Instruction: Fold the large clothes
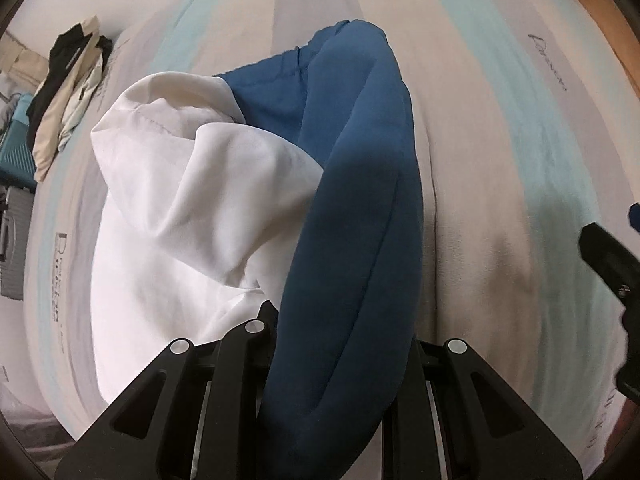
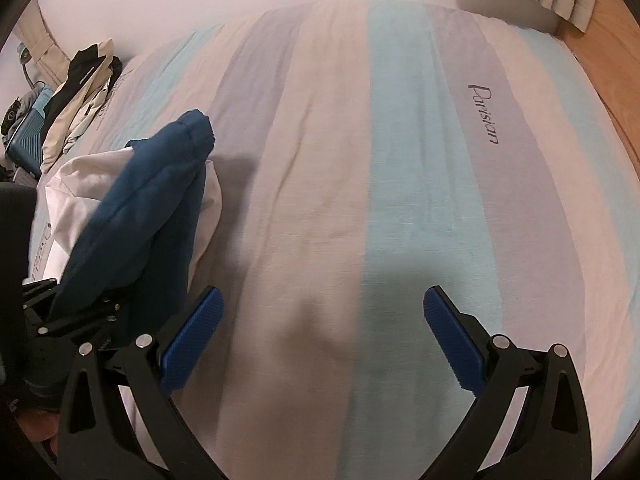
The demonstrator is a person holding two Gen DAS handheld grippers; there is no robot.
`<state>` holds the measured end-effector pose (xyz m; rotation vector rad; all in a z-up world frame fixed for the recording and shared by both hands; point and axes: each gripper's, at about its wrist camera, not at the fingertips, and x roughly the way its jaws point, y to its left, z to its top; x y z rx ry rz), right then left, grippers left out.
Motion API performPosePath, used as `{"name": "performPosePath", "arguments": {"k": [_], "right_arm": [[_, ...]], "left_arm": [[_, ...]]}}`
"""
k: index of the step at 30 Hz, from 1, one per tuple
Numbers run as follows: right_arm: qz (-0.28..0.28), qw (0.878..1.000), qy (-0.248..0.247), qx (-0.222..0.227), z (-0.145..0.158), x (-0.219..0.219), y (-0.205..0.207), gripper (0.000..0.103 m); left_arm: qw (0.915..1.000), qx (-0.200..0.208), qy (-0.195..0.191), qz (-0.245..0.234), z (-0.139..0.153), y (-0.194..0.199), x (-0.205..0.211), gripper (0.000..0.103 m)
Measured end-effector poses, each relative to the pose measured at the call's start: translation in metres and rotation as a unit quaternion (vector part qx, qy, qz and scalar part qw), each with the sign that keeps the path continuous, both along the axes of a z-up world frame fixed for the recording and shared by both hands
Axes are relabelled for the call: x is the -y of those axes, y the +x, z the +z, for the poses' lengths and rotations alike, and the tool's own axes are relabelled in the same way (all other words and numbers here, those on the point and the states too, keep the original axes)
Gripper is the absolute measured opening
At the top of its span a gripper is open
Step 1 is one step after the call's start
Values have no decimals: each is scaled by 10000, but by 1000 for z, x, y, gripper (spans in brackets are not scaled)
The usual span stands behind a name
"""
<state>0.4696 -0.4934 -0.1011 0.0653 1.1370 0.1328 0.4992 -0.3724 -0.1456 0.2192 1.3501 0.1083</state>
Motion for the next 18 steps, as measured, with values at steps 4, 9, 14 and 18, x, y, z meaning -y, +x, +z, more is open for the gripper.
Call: {"name": "performPosePath", "arguments": {"k": [4,9,14,18], "right_arm": [[-10,10000,-48,-66,-7,10,-1,96],[-110,9998,-69,-147,-11,25,-3,96],[-228,9994,-97,-237,-19,44,-9,96],[-258,9991,-119,-317,-25,55,-15,96]], "left_arm": [[9998,20,172,-31,-13,2,3,17],[9993,28,365,3,-31,7,12,21],[9998,138,72,153,-36,10,16,53],[9995,195,10,266,-36,11,20,65]]}}
